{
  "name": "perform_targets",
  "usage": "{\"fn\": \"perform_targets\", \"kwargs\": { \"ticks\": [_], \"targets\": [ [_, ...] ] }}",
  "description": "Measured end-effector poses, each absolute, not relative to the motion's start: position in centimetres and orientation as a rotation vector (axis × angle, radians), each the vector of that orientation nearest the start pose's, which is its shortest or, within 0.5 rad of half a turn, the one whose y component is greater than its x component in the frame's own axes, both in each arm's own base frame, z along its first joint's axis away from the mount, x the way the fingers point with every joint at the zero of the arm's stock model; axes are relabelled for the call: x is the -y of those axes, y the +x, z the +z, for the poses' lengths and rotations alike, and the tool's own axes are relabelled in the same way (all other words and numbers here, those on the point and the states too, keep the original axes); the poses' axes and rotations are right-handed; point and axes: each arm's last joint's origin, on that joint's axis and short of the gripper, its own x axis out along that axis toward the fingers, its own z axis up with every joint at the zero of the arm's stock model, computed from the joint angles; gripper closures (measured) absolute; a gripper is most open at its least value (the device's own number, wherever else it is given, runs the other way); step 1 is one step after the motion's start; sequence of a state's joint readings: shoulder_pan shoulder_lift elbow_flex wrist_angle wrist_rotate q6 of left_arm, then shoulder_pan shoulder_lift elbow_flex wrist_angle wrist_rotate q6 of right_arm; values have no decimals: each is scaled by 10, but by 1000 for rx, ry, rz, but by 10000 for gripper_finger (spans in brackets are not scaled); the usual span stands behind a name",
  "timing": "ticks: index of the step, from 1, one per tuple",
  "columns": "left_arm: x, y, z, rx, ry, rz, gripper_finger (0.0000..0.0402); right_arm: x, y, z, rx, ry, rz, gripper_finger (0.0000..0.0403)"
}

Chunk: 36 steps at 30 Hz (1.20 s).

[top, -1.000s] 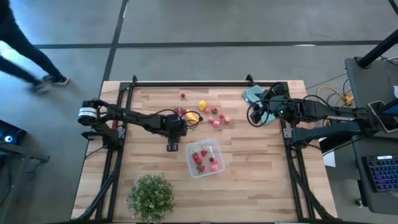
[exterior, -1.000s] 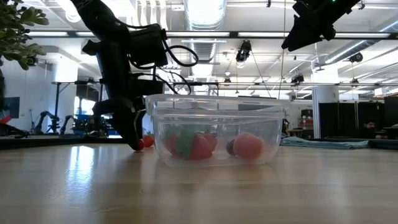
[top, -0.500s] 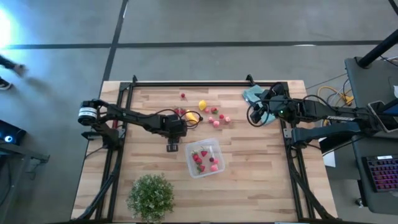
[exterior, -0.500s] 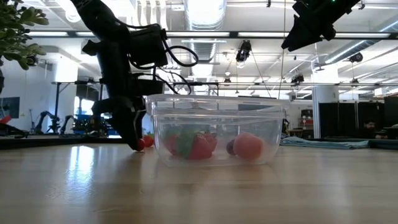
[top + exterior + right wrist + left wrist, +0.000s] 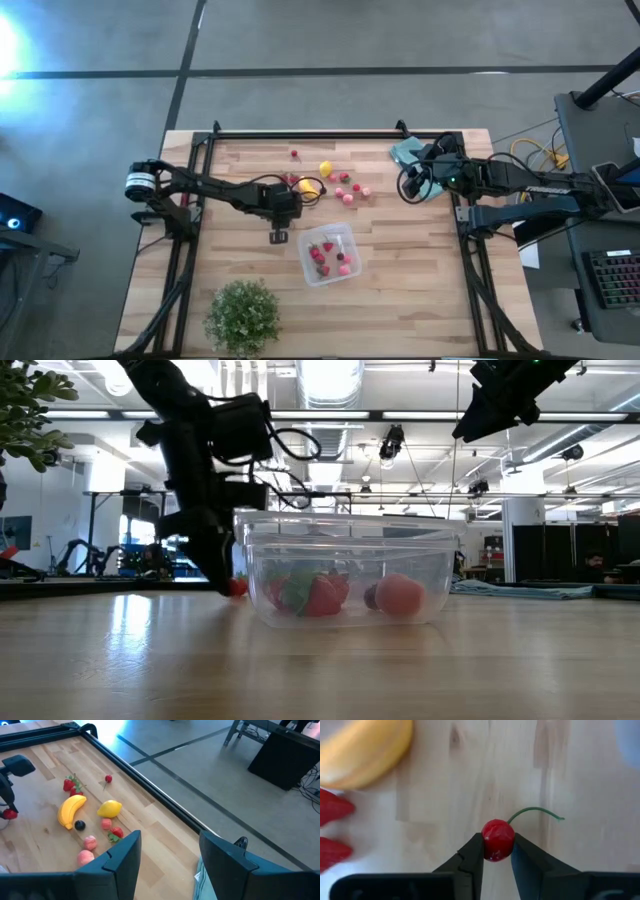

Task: Pick and placing Produce into tupperware
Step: Put the red cherry into the transparent bin

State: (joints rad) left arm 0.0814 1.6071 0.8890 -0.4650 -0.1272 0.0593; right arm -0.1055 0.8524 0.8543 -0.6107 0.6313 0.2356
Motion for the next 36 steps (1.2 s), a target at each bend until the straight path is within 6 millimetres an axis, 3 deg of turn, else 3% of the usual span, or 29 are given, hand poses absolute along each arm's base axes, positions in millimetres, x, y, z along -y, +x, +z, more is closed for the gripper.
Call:
{"fn": "perform_targets", "kwargs": {
  "ticks": [9,12,17,20,25,28,31,36],
  "targets": [
    [-29,287,220,-1098,101,209,336,34,163,310,-515,56,-777,209],
    [-27,288,244,-1004,37,228,336,34,163,310,-519,53,-777,209],
    [-16,300,273,-795,-136,87,336,34,163,310,-523,49,-771,209],
    [-6,311,269,-778,-224,24,336,34,163,310,-527,47,-771,209],
    [9,333,239,-861,-438,-76,336,34,162,308,-552,28,-763,209],
    [12,345,230,-845,-555,-173,336,34,161,307,-574,12,-759,209],
    [14,350,222,-876,-616,-175,336,34,160,305,-596,7,-758,209],
    [14,350,226,-864,-693,-107,324,32,160,300,-630,65,-683,209]
  ]
}}
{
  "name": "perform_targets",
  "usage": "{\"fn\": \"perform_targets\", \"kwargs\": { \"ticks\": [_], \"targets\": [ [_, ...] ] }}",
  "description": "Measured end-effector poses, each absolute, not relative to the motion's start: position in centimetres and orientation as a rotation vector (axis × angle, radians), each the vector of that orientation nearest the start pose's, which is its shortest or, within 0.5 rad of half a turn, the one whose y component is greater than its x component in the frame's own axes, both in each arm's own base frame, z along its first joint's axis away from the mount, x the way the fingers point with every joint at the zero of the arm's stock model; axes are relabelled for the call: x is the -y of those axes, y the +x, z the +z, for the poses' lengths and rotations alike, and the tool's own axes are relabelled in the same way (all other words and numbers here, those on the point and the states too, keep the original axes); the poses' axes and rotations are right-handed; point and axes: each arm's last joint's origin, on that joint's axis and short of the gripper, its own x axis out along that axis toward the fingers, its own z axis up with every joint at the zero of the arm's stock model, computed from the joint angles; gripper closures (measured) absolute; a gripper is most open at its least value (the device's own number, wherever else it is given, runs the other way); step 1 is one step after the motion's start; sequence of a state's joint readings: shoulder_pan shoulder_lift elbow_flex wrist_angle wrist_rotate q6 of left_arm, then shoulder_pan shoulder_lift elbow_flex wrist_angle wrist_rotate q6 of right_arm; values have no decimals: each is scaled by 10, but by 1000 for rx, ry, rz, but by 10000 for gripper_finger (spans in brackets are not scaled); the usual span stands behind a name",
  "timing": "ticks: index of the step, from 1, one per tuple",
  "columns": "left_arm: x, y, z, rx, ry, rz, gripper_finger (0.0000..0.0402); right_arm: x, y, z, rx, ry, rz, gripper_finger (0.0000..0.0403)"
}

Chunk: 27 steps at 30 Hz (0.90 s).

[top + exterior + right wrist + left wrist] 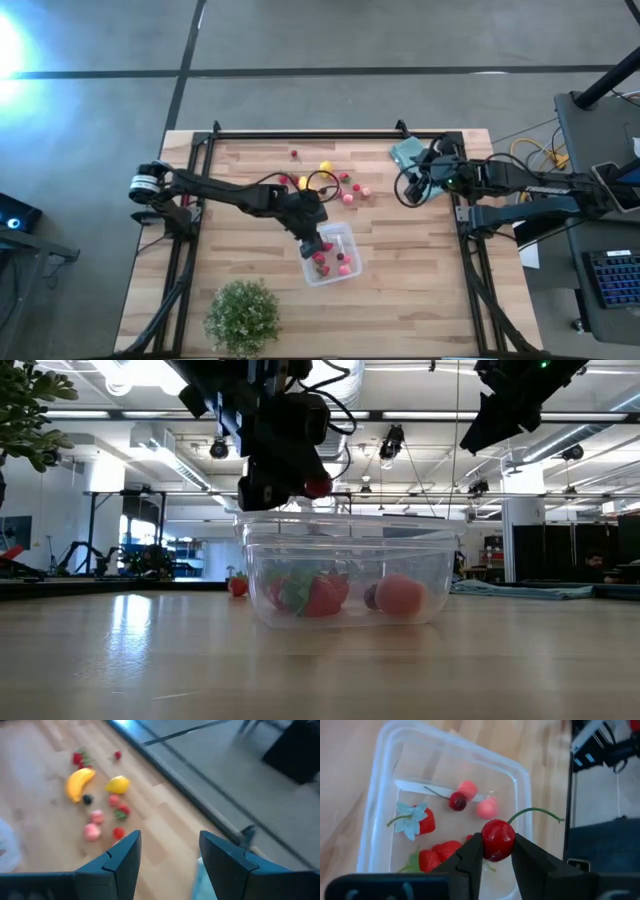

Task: Pick and placing Produce into tupperware
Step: Put the red cherry into the transparent bin

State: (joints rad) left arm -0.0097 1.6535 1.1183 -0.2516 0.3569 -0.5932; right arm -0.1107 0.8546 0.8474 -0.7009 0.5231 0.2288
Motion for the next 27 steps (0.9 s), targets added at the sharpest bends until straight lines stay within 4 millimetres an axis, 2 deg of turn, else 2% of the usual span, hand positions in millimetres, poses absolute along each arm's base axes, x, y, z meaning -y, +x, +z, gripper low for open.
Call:
{"fn": "perform_targets", "kwargs": {
  "ticks": [3,10,13,23,27],
  "targets": [
    [13,349,225,-868,-700,-77,294,31,162,296,-652,90,-631,209],
    [11,349,224,-870,-764,-34,207,31,165,287,-694,85,-629,209],
    [11,349,224,-870,-769,-30,185,31,165,284,-697,96,-634,209],
    [5,350,227,-852,-759,-27,178,32,166,282,-686,125,-682,209],
    [3,348,233,-830,-766,-25,178,29,168,283,-670,243,-623,209]
  ]
}}
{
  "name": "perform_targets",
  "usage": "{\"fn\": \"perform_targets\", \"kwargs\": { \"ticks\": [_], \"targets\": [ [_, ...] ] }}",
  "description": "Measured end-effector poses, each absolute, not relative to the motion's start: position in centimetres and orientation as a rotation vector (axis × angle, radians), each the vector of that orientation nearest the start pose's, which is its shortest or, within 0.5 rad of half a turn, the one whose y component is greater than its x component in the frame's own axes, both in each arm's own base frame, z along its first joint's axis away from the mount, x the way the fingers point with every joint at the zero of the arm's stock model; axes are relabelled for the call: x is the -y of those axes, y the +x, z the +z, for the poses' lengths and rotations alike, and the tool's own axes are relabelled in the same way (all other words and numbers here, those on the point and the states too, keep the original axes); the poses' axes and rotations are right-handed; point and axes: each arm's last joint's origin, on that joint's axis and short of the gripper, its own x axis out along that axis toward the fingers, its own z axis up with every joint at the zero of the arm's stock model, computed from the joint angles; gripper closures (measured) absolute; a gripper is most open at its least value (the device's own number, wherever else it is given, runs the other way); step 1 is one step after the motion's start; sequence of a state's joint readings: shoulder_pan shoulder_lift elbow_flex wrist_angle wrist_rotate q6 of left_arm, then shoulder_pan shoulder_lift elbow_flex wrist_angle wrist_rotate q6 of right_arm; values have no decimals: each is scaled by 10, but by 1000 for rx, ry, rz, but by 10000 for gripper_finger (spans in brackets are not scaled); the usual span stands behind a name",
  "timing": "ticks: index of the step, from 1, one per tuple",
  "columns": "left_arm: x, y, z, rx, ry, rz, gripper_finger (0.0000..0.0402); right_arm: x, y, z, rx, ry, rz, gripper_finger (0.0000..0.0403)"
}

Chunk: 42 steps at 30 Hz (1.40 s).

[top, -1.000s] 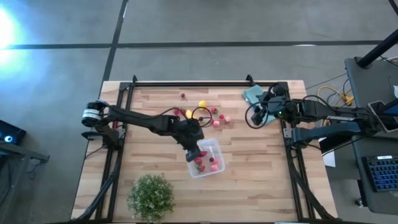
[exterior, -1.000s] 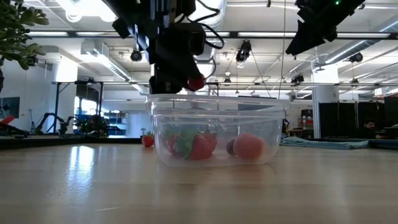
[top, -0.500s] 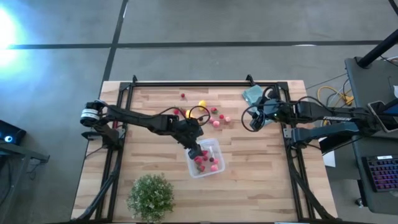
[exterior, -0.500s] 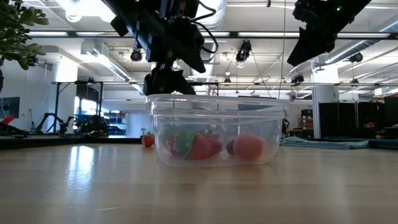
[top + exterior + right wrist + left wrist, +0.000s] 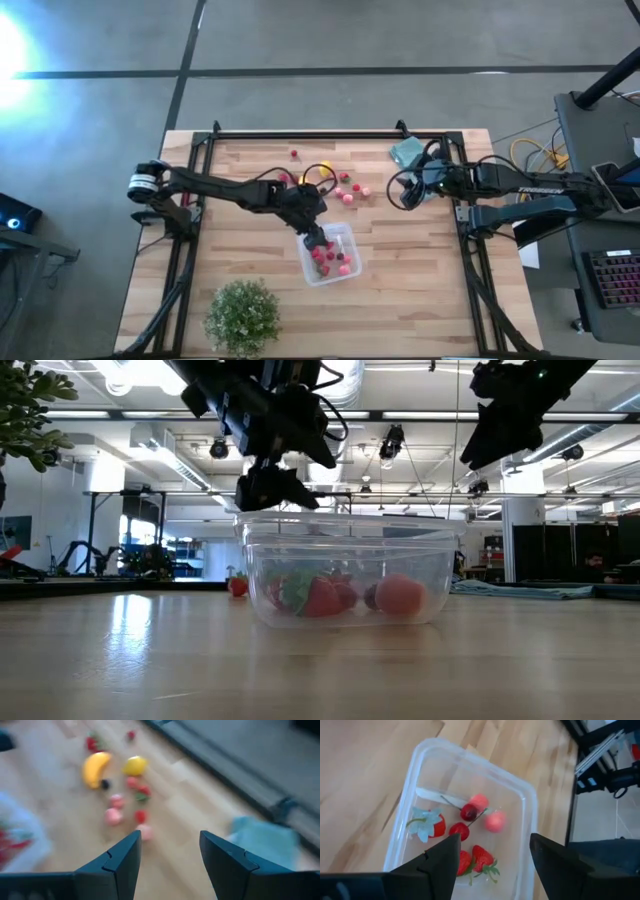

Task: Pick and placing Produce into tupperware
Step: Put the red cherry into the transparent bin

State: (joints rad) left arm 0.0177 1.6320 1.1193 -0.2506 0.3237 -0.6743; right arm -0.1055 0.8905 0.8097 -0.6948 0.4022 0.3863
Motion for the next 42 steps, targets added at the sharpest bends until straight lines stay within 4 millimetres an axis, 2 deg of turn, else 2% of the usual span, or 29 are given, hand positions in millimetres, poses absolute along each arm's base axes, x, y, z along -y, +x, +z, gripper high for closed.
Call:
{"fn": "perform_targets", "kwargs": {
  "ticks": [4,9,15,20,24,28,35,37,40,42],
  "targets": [
    [2,344,245,-788,-752,-42,178,26,176,274,-751,307,-434,209],
    [-3,336,260,-724,-682,-32,178,28,193,252,-877,271,-410,209],
    [-7,318,280,-671,-579,8,178,31,220,238,-887,150,-350,209],
    [-12,292,294,-692,-346,164,178,37,233,224,-920,154,-330,209],
    [-18,274,302,-705,-194,331,178,46,239,212,-960,269,-303,209],
    [-30,262,300,-714,-147,400,178,59,242,201,-994,348,-356,209],
    [-53,249,276,-788,-181,498,178,74,242,190,-1034,445,-406,209],
    [-56,248,271,-794,-188,511,178,74,243,190,-1042,458,-360,209],
    [-59,246,262,-804,-194,519,178,74,245,187,-1050,597,-140,209],
    [-60,246,258,-804,-196,522,178,75,245,184,-1060,655,-100,209]
  ]
}}
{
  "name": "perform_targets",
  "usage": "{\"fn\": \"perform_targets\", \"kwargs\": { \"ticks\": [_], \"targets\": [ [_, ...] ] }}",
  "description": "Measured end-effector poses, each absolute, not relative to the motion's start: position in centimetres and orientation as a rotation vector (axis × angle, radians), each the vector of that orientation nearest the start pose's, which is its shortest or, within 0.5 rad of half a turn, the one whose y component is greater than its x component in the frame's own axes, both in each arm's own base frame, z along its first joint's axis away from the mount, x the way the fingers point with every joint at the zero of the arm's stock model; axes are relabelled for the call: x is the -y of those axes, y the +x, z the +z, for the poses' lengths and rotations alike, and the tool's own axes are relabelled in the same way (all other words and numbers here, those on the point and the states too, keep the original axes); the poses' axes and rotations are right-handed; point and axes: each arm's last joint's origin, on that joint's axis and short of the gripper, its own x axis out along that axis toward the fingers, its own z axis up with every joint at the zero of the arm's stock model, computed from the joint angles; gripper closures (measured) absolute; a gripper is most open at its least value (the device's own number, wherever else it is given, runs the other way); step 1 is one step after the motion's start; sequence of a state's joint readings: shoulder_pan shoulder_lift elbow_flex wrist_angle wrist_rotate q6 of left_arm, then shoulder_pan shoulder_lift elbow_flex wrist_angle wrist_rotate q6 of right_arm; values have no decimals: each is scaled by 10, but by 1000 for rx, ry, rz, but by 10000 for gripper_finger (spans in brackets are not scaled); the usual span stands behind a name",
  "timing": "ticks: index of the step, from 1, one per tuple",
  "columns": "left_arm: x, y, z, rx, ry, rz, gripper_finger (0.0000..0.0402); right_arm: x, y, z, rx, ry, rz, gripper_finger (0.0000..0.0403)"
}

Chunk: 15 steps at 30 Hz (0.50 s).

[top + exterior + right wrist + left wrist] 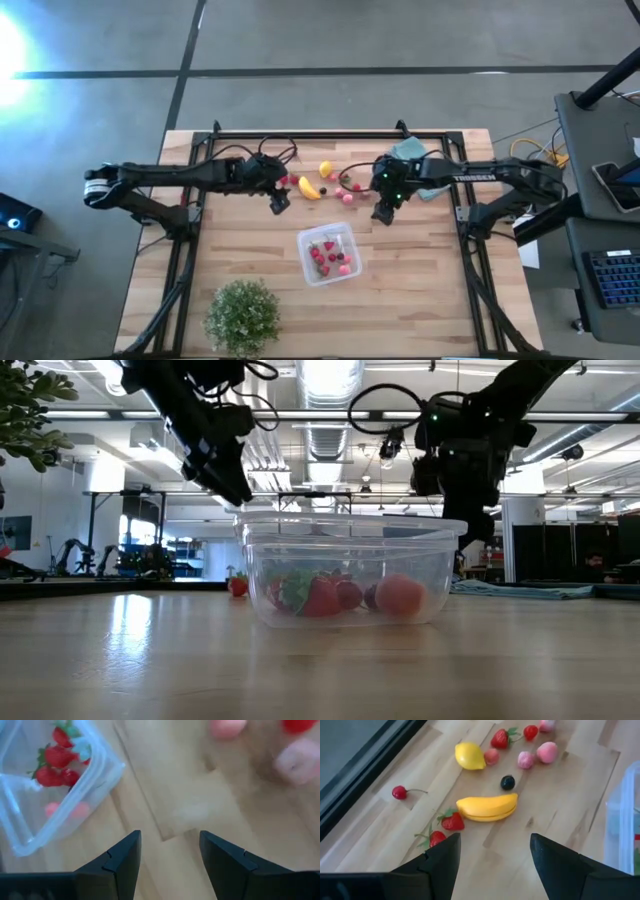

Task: Pick and placing Produce into tupperware
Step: Put the red cherry into the transparent bin

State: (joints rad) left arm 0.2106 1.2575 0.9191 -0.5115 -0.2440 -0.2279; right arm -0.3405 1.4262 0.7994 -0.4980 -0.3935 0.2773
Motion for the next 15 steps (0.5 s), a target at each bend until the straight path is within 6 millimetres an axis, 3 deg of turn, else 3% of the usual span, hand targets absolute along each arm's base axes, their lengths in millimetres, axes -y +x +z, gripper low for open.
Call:
{"fn": "perform_targets", "kwargs": {
  "ticks": [5,7,10,15],
  "targets": [
    [-63,246,254,-792,-195,530,178,90,241,185,-1028,710,-119,209],
    [-63,245,253,-791,-196,532,178,99,238,186,-1026,682,-218,209],
    [-64,244,250,-800,-199,536,178,112,234,193,-1007,529,-406,209],
    [-64,243,248,-808,-205,536,178,120,236,216,-977,206,-555,209]
  ]
}}
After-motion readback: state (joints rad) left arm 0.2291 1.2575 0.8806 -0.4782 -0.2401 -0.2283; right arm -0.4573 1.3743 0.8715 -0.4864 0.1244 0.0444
